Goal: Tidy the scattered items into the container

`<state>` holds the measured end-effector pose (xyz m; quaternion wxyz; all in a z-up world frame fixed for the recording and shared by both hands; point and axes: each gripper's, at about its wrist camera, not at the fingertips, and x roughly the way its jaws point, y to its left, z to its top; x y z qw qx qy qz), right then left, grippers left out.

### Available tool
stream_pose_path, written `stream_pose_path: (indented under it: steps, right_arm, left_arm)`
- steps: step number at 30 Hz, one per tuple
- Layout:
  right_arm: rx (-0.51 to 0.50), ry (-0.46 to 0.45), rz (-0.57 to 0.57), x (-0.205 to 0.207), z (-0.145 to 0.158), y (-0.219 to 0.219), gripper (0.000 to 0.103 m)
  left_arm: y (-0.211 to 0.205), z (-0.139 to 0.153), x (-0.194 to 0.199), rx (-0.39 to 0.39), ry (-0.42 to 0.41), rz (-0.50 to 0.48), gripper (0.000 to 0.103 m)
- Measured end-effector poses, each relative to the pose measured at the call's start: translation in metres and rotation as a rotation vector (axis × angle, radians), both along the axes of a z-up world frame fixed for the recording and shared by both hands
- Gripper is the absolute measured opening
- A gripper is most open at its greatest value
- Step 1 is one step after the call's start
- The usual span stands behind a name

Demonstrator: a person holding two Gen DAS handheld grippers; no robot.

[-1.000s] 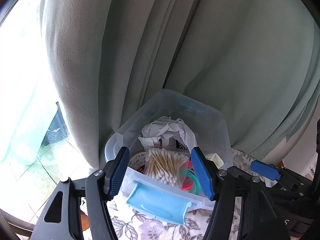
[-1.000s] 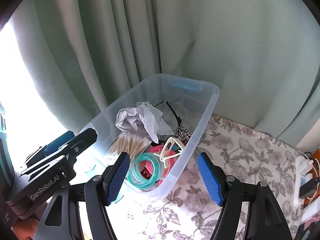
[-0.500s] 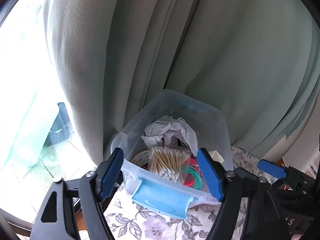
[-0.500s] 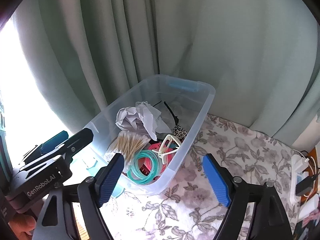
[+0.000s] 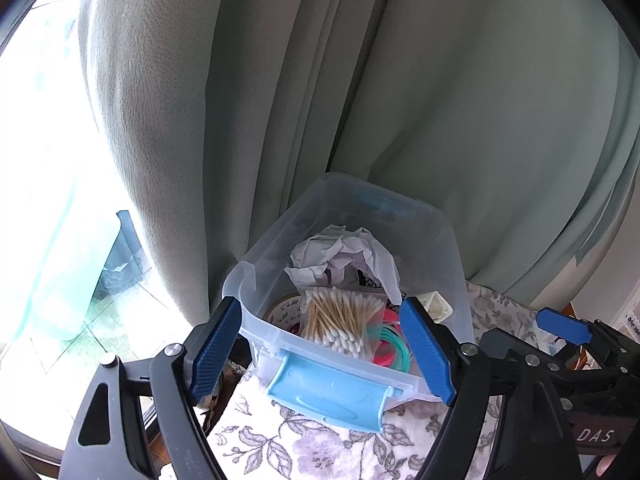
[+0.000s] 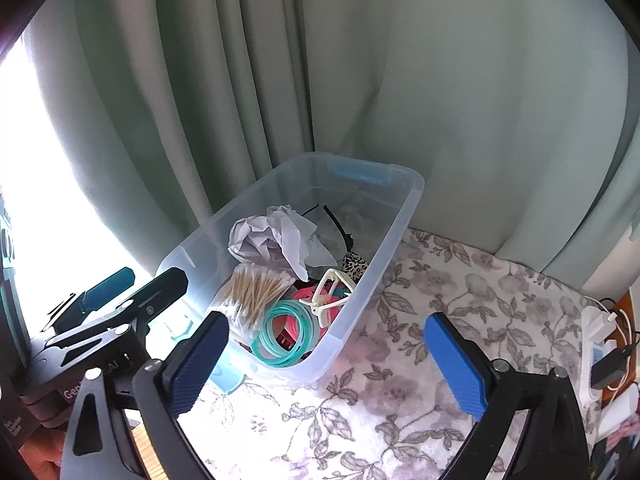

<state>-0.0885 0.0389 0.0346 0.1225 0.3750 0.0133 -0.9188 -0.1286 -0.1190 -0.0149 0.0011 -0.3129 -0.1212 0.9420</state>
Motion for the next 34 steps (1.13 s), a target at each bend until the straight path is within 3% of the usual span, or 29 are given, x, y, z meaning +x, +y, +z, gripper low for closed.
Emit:
stream_pose_path:
  steps: [24,34]
  right_arm:
    - [0.001,0.001,-0.022,-0.007,0.002,-0.009,0.103]
    - [0.003,-0.003,0.017,0.001,0.002,-0.005,0.103]
  left_arm:
    - [-0.009,0.039,0.048,0.034,0.012,0.027,0.082]
    - [-0.010,0.041,0.050,0.043,0.017,0.035,0.082]
